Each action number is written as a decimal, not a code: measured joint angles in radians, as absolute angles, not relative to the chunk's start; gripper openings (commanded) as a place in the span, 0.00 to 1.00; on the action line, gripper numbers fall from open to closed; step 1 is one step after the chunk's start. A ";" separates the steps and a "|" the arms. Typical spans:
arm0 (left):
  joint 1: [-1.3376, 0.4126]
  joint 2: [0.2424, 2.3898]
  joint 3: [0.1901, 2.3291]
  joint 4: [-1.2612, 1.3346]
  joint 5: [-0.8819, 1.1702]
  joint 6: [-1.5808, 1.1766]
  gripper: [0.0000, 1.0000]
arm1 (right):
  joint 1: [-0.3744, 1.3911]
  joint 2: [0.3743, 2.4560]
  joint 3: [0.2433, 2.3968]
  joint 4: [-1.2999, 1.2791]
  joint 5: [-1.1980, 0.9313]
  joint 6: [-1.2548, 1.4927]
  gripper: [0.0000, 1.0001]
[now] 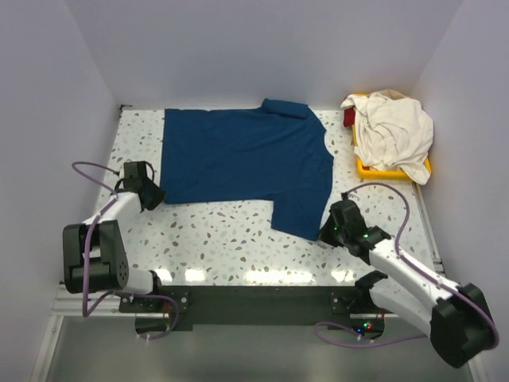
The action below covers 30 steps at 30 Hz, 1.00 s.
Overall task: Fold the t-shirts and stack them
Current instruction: Fold the tshirt
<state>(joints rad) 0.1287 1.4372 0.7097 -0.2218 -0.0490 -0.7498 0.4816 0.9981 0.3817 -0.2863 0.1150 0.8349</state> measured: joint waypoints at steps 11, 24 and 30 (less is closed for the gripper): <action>0.128 1.222 0.563 -0.266 -0.110 -0.750 0.03 | 0.483 0.581 0.469 -0.670 0.136 0.813 0.00; 0.125 1.172 0.522 -0.325 -0.154 -0.751 0.08 | 0.484 0.656 0.623 -0.803 0.128 0.776 0.00; 0.106 1.353 0.717 -0.331 -0.154 -0.767 0.09 | 0.484 1.080 0.789 -0.644 0.141 0.704 0.00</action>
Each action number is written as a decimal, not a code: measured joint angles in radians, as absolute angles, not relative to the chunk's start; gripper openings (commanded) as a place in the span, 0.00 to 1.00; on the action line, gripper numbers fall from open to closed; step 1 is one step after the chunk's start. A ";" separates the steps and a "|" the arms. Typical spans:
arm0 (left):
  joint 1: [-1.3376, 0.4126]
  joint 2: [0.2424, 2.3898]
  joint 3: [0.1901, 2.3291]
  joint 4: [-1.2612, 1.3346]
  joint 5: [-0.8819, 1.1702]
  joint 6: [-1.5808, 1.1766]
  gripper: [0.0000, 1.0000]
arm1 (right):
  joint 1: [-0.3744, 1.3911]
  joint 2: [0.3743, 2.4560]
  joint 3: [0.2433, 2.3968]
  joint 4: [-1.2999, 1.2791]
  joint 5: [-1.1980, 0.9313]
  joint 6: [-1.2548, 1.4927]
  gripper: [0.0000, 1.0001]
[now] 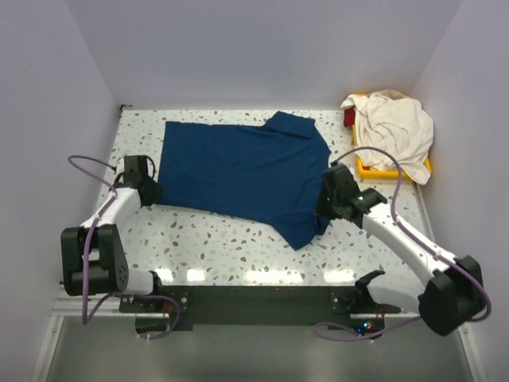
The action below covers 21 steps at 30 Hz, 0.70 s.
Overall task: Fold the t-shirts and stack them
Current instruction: Fold the tshirt
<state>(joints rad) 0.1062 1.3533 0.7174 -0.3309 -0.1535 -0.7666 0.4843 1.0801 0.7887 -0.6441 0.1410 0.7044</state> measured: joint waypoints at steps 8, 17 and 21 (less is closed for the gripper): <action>0.101 1.552 0.941 -0.315 -0.153 -0.768 0.09 | 0.474 1.470 1.104 -0.530 0.158 0.635 0.00; 0.101 1.694 1.039 -0.325 -0.145 -0.779 0.09 | 0.386 1.650 1.322 -0.508 0.138 0.604 0.00; 0.101 1.696 1.072 -0.325 -0.142 -0.785 0.09 | 0.350 1.670 1.376 -0.509 0.128 0.598 0.00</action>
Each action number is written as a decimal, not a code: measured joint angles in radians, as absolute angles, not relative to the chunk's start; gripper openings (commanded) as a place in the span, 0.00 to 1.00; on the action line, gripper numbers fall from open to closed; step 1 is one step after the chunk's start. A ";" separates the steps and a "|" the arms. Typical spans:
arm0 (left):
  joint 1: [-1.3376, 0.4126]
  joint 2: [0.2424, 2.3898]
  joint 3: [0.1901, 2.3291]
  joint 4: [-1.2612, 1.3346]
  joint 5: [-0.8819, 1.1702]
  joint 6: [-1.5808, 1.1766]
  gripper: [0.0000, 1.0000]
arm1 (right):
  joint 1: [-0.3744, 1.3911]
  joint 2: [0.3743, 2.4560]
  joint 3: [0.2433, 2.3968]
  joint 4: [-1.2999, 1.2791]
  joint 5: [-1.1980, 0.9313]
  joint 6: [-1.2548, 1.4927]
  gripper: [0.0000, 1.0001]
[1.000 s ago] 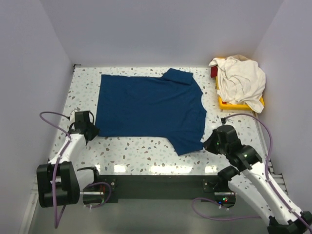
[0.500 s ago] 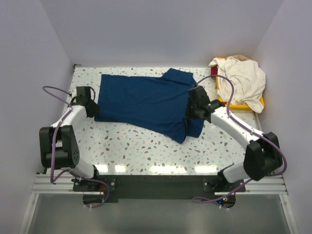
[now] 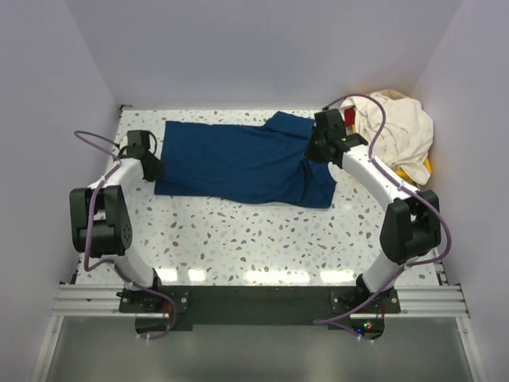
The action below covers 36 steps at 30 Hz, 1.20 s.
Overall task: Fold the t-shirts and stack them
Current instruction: Fold the tshirt
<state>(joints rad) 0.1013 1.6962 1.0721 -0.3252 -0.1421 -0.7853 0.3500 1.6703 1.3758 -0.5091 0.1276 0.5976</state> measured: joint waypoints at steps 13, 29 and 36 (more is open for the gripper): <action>0.101 1.799 1.183 -0.329 -0.126 -0.793 0.10 | 0.261 1.748 1.477 -0.510 0.083 0.590 0.00; 0.101 1.861 1.272 -0.331 -0.107 -0.793 0.11 | 0.203 1.787 1.540 -0.517 0.083 0.574 0.00; 0.101 1.887 1.279 -0.331 -0.106 -0.793 0.13 | 0.188 1.821 1.598 -0.525 0.078 0.564 0.00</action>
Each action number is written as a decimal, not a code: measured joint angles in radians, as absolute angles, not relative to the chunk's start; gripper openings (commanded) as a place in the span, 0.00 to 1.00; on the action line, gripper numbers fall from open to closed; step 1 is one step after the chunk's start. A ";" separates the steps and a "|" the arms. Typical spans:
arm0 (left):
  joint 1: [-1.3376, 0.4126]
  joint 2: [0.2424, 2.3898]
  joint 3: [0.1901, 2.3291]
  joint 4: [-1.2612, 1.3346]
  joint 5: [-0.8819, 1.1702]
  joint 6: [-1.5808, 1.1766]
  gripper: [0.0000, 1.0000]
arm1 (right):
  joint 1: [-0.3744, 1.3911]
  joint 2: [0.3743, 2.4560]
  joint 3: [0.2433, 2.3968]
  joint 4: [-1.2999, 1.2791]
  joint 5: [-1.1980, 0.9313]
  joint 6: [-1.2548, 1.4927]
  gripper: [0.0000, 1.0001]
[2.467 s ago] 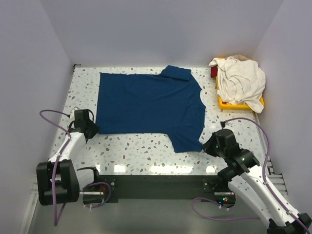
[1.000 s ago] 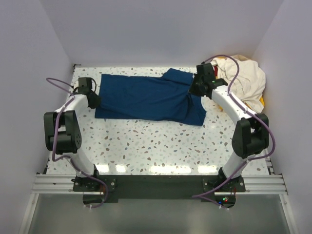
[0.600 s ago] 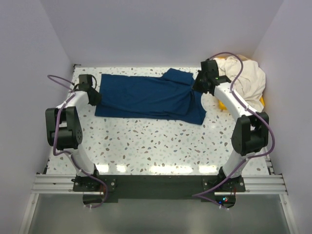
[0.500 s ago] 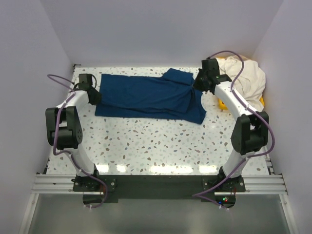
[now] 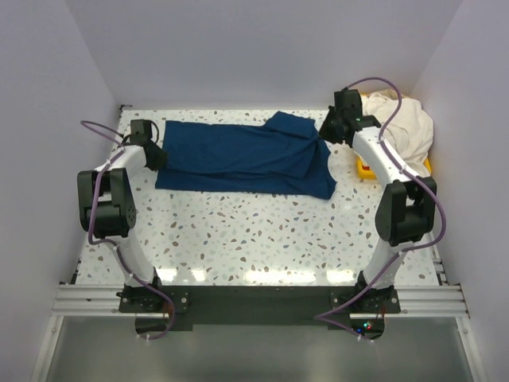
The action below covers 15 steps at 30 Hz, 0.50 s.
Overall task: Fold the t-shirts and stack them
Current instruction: Fold the tshirt
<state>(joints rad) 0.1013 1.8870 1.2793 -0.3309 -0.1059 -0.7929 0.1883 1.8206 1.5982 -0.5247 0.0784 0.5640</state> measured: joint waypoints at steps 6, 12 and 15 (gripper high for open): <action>0.101 1.890 1.285 -0.328 -0.103 -0.793 0.15 | 0.189 1.868 1.697 -0.537 0.067 0.554 0.00; 0.101 1.903 1.289 -0.318 -0.095 -0.793 0.16 | 0.189 1.913 1.769 -0.563 0.064 0.538 0.00; 0.101 1.906 1.289 -0.314 -0.091 -0.793 0.17 | 0.189 1.945 1.808 -0.574 0.064 0.531 0.00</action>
